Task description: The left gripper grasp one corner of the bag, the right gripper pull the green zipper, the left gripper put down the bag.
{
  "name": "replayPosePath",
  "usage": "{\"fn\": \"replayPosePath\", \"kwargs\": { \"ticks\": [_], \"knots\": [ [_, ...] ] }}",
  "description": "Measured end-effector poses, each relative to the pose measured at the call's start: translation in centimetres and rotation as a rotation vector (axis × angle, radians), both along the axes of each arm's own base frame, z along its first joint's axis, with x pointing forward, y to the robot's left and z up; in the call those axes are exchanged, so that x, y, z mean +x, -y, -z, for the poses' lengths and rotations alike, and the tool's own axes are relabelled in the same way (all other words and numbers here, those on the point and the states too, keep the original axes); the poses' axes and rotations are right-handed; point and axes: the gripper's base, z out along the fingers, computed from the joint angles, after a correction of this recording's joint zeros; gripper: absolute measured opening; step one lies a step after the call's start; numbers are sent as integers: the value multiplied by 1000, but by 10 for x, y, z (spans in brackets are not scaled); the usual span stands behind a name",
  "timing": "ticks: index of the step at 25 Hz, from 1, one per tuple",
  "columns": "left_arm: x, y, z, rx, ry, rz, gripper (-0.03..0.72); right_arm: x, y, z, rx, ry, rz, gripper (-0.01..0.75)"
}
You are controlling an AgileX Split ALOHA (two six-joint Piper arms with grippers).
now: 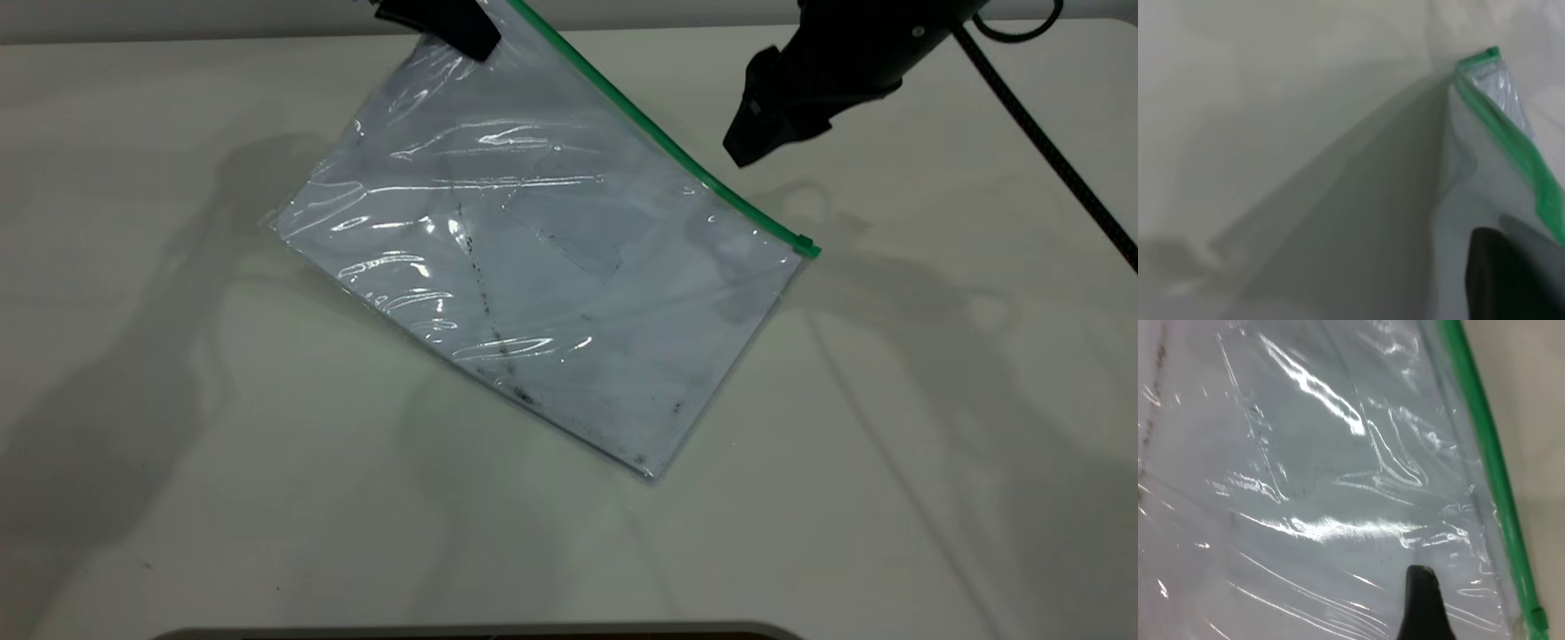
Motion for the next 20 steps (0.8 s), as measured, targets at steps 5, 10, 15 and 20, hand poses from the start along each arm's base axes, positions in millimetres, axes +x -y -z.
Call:
{"fn": "replayPosePath", "kwargs": {
  "ticks": [5,10,15,20],
  "knots": [
    [0,1,-1,-7,-25,-27,435,0,-1,-12,15,16,2,565],
    [2,-2,-4,7,-28,-44,618,-2,3,-36,41,43,-4,565],
    [21,-25,-36,190,75,-143,644,-4,25,-91,108,113,37,565],
    [39,-62,-113,276,223,-436,630,-20,65,-173,172,262,115,565]
  ]
}}
